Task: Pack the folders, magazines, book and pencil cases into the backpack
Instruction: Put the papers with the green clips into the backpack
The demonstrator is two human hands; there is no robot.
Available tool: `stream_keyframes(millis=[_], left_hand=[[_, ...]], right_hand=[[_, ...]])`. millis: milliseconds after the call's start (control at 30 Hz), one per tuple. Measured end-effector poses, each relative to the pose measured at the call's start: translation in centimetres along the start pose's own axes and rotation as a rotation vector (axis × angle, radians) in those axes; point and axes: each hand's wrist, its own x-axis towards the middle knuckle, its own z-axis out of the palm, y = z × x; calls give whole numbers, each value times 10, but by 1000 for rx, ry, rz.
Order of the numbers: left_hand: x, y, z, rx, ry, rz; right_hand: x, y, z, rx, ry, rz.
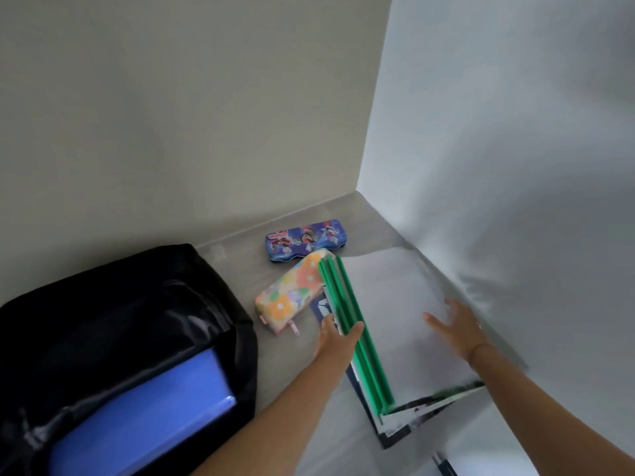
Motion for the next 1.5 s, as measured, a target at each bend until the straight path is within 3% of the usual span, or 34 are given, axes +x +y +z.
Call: stream_keyframes(millis=[233,567,700,967,1100,1200,1333,1500], left_hand=[[21,6,28,-41,178,-161],[18,19,44,26,241,-257],[6,27,56,170,213,-176],[-16,50,49,-5,178,90],[-24,70,18,-89,117,237],[-28,83,-7,-151,86,308],[-30,83,-27,-233,70,334],[-26,63,-28,-245,111,230]], right_hand=[[38,20,-10,316,-54,90],[55,31,-7,408,-133,135],[60,39,-12,450,-80,132],[53,44,-25,538,-37,-10],[40,25,-47,879,-199,-156],[27,5,-66,1003,-359,-277],[11,-11,-77,948,-341,-317],[-6,-12,-71,735,-355,-320]])
